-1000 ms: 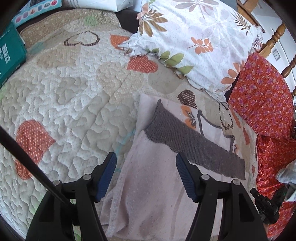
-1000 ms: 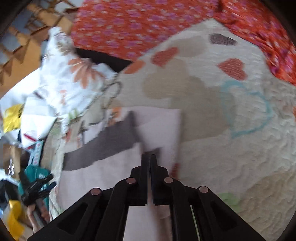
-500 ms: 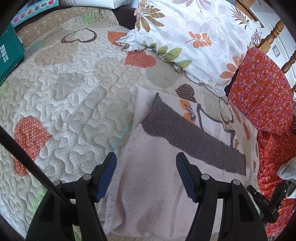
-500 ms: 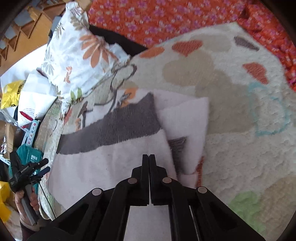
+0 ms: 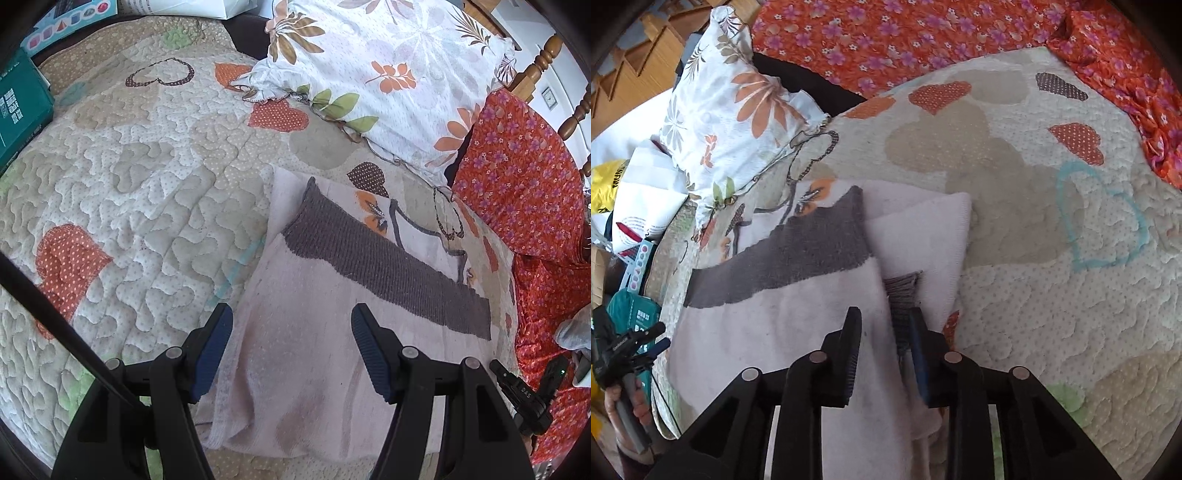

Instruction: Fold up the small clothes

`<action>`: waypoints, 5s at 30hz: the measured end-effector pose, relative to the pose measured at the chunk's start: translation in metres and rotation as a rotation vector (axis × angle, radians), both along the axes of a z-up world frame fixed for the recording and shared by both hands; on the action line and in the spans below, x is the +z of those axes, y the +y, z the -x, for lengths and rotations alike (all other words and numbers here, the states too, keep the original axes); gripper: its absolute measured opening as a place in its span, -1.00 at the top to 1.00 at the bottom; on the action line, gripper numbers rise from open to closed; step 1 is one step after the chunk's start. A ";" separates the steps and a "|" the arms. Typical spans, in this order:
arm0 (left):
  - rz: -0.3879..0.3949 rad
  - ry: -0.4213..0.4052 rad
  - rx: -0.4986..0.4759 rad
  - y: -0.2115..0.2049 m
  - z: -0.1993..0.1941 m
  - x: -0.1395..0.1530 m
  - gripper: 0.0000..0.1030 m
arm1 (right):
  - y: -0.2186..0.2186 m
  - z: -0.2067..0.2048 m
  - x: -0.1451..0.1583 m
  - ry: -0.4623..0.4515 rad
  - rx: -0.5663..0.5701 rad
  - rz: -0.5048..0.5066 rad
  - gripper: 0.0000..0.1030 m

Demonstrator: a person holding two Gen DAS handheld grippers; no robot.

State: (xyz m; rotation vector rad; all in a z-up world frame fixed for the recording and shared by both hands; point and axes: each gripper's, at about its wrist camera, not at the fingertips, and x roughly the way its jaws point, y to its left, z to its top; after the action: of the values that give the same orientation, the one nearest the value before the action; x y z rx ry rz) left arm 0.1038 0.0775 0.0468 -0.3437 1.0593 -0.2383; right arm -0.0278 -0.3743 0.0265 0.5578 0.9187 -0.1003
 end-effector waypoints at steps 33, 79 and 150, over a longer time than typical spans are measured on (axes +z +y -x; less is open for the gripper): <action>-0.036 0.092 0.040 0.029 0.042 -0.031 -0.33 | -0.019 0.077 0.031 -0.090 -0.151 -0.025 0.84; -0.314 -0.004 -0.197 -0.064 0.037 -0.052 -1.00 | 0.131 0.026 -0.020 -0.039 0.193 0.437 -0.99; 0.043 -0.020 0.404 0.193 0.027 0.015 0.02 | 0.442 -0.133 -0.022 0.209 0.480 0.771 0.73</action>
State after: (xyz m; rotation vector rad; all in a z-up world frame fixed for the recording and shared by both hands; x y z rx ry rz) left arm 0.0765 0.2709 0.0613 -0.5834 0.9431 0.0971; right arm 0.1054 0.0674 0.0040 -0.3972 1.1039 -0.0710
